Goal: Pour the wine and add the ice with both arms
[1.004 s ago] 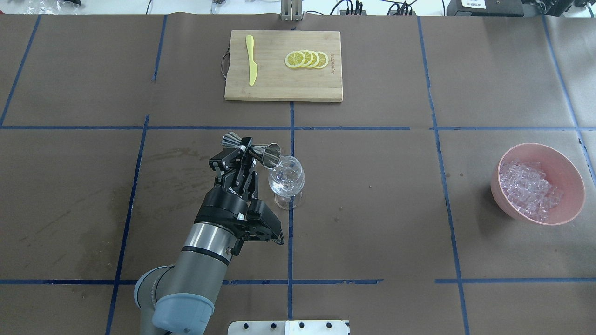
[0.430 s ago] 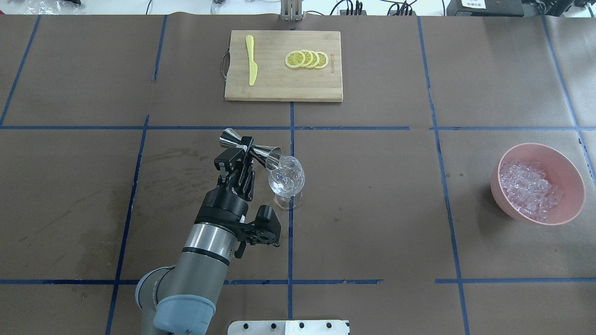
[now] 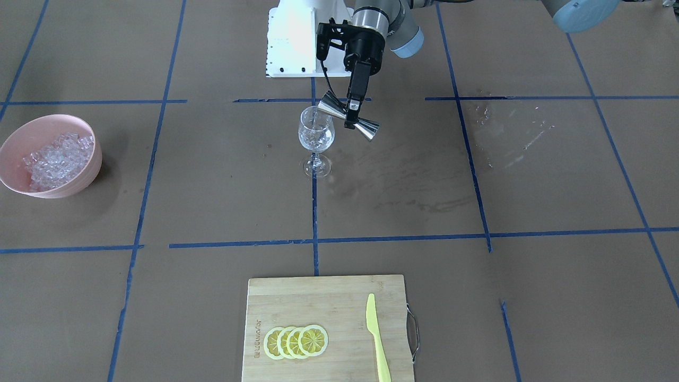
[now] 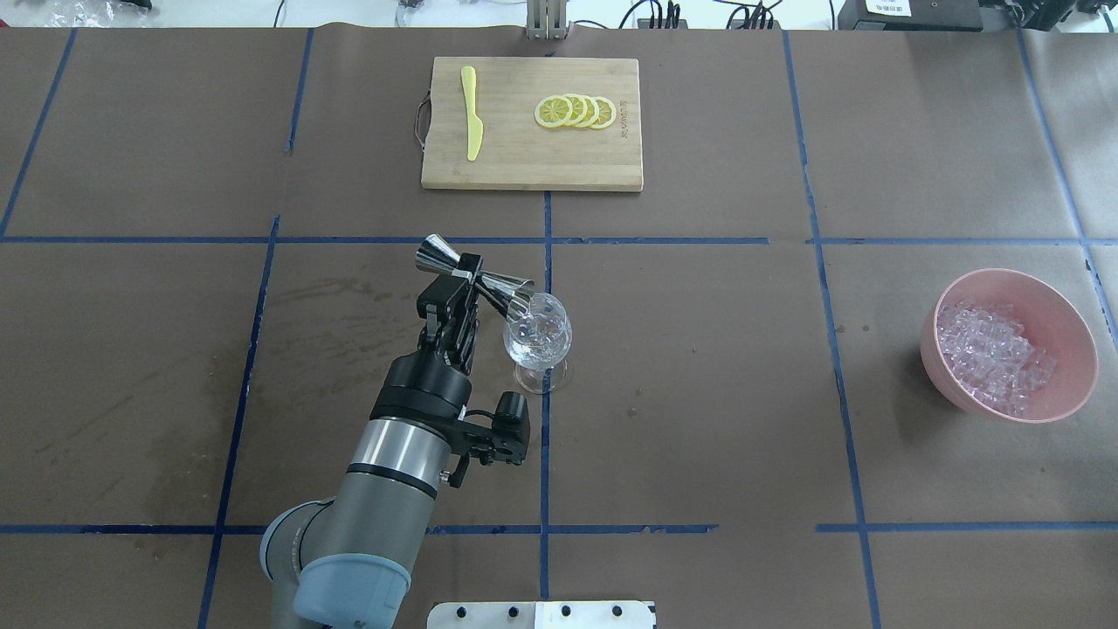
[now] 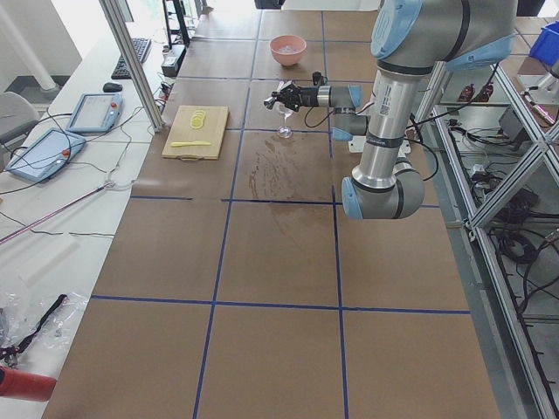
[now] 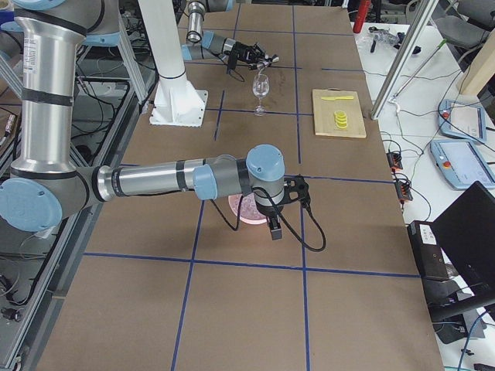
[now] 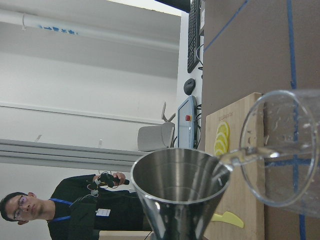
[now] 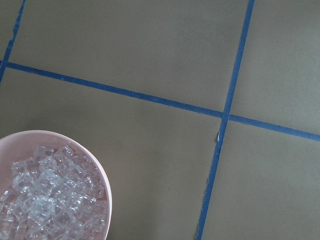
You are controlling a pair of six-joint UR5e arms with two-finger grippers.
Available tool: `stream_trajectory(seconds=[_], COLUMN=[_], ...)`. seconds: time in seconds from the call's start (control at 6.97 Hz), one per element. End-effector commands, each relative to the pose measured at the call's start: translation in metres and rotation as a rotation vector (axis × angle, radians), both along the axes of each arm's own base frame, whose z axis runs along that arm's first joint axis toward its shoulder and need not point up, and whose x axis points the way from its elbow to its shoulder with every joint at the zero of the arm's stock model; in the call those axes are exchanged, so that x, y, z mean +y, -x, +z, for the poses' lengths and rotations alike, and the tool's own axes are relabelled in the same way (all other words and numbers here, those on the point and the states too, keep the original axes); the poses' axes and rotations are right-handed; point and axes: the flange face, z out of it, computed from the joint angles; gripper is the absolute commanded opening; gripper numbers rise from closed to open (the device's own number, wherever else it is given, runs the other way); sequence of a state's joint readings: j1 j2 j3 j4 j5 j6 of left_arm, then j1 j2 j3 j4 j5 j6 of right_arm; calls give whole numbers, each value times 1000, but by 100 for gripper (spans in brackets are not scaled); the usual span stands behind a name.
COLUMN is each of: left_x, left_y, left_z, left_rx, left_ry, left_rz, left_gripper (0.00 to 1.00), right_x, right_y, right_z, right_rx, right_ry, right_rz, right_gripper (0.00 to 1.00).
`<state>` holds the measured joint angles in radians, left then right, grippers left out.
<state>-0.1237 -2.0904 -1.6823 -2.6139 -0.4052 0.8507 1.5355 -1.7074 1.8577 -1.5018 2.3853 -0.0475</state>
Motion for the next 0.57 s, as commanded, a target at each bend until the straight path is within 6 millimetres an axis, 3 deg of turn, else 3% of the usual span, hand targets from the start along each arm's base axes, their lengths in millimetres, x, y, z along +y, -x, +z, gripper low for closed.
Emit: stream_trajectory(seconds=[0.0,0.43], left_x=[0,0], left_y=[-1,0], left_z=[-8,-16], left_rx=[-95,-208], left_ry=[-33,-68], left_rz=[-4,-24], left_gripper=[0,0], right_x=[1,1], right_y=[0,0], right_z=[1,5], right_rx=[0,0], right_ry=[3,9], right_rz=[0,0], right_gripper=[100,100])
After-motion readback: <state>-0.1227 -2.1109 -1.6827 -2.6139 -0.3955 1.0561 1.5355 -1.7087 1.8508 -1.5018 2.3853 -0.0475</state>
